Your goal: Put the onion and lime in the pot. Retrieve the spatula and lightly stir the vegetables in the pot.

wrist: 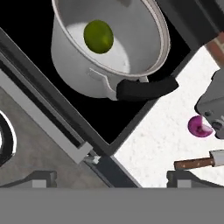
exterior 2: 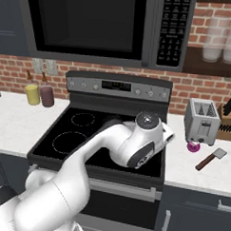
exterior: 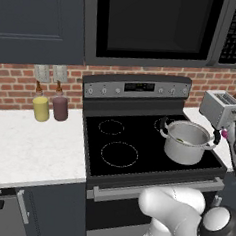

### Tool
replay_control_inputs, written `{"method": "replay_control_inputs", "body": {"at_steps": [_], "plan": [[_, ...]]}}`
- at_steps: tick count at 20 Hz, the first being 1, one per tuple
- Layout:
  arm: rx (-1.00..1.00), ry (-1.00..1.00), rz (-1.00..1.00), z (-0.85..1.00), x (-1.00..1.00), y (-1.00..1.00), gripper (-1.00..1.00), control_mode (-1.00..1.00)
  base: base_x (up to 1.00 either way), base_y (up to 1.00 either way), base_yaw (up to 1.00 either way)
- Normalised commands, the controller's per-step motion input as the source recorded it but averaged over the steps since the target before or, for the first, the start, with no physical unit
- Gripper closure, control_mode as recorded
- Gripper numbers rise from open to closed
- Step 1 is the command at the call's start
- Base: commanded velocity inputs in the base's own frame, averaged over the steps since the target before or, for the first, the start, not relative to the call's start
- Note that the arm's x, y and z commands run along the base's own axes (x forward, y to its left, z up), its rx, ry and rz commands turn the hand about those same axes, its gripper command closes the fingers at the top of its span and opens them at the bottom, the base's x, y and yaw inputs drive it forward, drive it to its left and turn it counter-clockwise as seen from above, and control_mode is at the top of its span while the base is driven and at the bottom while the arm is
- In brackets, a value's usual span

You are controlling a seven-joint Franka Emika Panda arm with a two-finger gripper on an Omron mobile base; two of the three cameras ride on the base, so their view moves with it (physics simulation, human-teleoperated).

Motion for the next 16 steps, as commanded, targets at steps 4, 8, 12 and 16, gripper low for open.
{"method": "replay_control_inputs", "body": {"at_steps": [4,8,12,16], "plan": [[0.00,-0.12,0.31,0.00,0.03,-0.67,-1.00,-1.00,0.00,0.00,0.00],[0.00,-0.15,0.27,0.00,0.02,-0.57,-1.00,-1.00,0.00,0.00,0.00],[0.00,-0.11,0.15,0.00,0.24,-0.41,-1.00,-1.00,0.00,0.00,0.00],[0.00,-0.08,0.03,0.00,0.54,-0.23,-1.00,-1.00,0.00,0.00,0.00]]}}
